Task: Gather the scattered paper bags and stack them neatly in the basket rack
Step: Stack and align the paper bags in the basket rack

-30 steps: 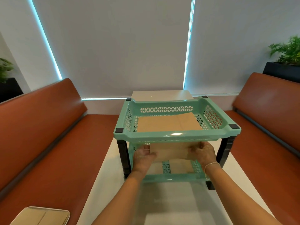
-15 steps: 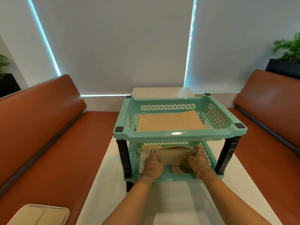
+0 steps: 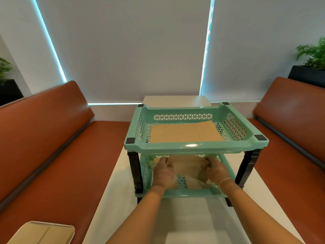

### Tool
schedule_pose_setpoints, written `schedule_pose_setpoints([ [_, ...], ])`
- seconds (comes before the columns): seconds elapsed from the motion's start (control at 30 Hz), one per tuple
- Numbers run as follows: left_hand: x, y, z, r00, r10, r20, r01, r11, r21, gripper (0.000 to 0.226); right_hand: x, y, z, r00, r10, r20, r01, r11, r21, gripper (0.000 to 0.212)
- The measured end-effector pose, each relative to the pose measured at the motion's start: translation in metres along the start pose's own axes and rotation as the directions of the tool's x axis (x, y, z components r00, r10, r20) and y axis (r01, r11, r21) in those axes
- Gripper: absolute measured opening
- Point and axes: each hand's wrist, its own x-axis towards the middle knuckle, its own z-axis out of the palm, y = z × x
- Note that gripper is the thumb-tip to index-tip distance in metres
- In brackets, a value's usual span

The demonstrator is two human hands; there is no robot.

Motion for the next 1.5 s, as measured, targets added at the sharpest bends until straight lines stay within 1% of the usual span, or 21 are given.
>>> schedule_pose_setpoints([
  [0.07, 0.002, 0.004, -0.003, 0.998, -0.065, -0.025, 0.059, 0.979, -0.198, 0.021, 0.007, 0.001, 0.0, 0.999, 0.024, 0.024, -0.026, 0.996, 0.081, 0.021],
  [0.13, 0.005, 0.007, -0.003, 0.987, -0.162, -0.014, 0.149, 0.938, -0.314, 0.048, 0.016, 0.002, 0.002, 0.993, 0.059, 0.099, -0.078, 0.977, 0.199, 0.02],
  [0.2, 0.008, 0.003, 0.002, 0.975, -0.206, 0.08, 0.221, 0.887, -0.407, 0.069, 0.015, -0.002, 0.004, 0.988, 0.056, 0.146, -0.108, 0.919, 0.379, 0.022],
  [0.23, 0.008, 0.001, 0.007, 0.966, -0.203, 0.16, 0.255, 0.849, -0.463, 0.07, 0.013, -0.006, 0.006, 0.987, 0.046, 0.157, -0.114, 0.88, 0.461, 0.018],
  [0.3, 0.006, -0.002, 0.015, 0.946, -0.181, 0.269, 0.3, 0.801, -0.518, 0.054, 0.006, -0.013, 0.013, 0.98, 0.038, 0.195, -0.14, 0.829, 0.541, 0.019],
  [0.37, 0.009, -0.005, 0.022, 0.961, -0.168, 0.219, 0.259, 0.826, -0.501, 0.041, -0.001, -0.02, 0.018, 0.976, 0.044, 0.214, -0.156, 0.827, 0.541, 0.015],
  [0.43, 0.012, -0.006, 0.023, 0.972, -0.178, 0.151, 0.231, 0.836, -0.498, 0.035, 0.0, -0.021, 0.02, 0.976, 0.08, 0.201, -0.168, 0.865, 0.472, 0.026],
  [0.5, 0.012, -0.004, 0.017, 0.979, -0.187, 0.079, 0.202, 0.858, -0.473, 0.031, 0.003, -0.016, 0.021, 0.984, 0.081, 0.156, -0.104, 0.985, 0.141, 0.038],
  [0.53, 0.012, -0.005, 0.014, 0.983, -0.18, 0.038, 0.177, 0.872, -0.456, 0.031, 0.006, -0.011, 0.023, 0.989, 0.058, 0.133, -0.053, 0.998, -0.04, 0.037],
  [0.6, 0.015, -0.012, 0.01, 0.989, -0.146, -0.027, 0.122, 0.903, -0.412, 0.032, 0.017, 0.003, 0.031, 0.985, 0.092, 0.147, -0.056, 0.971, -0.233, 0.033],
  [0.67, 0.017, -0.019, 0.008, 0.99, -0.131, -0.06, 0.1, 0.926, -0.364, 0.033, 0.026, 0.014, 0.043, 0.969, 0.162, 0.188, -0.083, 0.926, -0.368, 0.05],
  [0.77, 0.019, -0.029, 0.011, 0.991, -0.092, -0.101, 0.061, 0.959, -0.277, 0.033, 0.031, 0.019, 0.056, 0.966, 0.227, 0.124, -0.163, 0.907, -0.389, 0.066],
  [0.83, 0.017, -0.032, 0.013, 0.992, -0.062, -0.108, 0.034, 0.969, -0.245, 0.033, 0.034, 0.018, 0.06, 0.96, 0.273, 0.062, -0.236, 0.908, -0.348, 0.067],
  [0.93, 0.016, -0.032, 0.015, 0.994, -0.04, -0.106, 0.014, 0.971, -0.237, 0.029, 0.044, 0.022, 0.064, 0.943, 0.331, 0.04, -0.302, 0.899, -0.317, 0.069],
  [1.07, 0.017, -0.034, 0.016, 0.995, -0.037, -0.097, 0.011, 0.968, -0.252, 0.028, 0.068, 0.043, 0.077, 0.952, 0.284, 0.115, -0.224, 0.901, -0.37, 0.073],
  [1.13, 0.019, -0.034, 0.016, 0.994, -0.044, -0.096, 0.017, 0.964, -0.265, 0.027, 0.068, 0.046, 0.076, 0.947, 0.284, 0.15, -0.208, 0.898, -0.388, 0.057],
  [1.23, 0.019, -0.032, 0.015, 0.996, -0.063, -0.067, 0.036, 0.938, -0.344, 0.024, 0.035, 0.016, 0.046, 0.973, 0.201, 0.109, -0.159, 0.937, -0.312, 0.015],
  [1.3, 0.017, -0.026, 0.015, 0.996, -0.082, -0.029, 0.064, 0.922, -0.382, 0.022, 0.026, 0.006, 0.031, 0.977, 0.178, 0.118, -0.151, 0.966, -0.208, 0.021],
  [1.37, 0.015, -0.021, 0.016, 0.994, -0.108, 0.011, 0.103, 0.912, -0.397, 0.02, 0.024, 0.004, 0.021, 0.975, 0.186, 0.125, -0.186, 0.982, -0.013, 0.026],
  [1.43, 0.014, -0.016, 0.021, 0.99, -0.133, 0.043, 0.139, 0.907, -0.398, 0.019, 0.026, 0.004, 0.017, 0.968, 0.198, 0.152, -0.229, 0.947, 0.224, 0.021],
  [1.5, 0.012, -0.011, 0.026, 0.986, -0.153, 0.071, 0.168, 0.911, -0.376, 0.021, 0.027, 0.001, 0.017, 0.959, 0.195, 0.205, -0.262, 0.884, 0.386, 0.02],
])
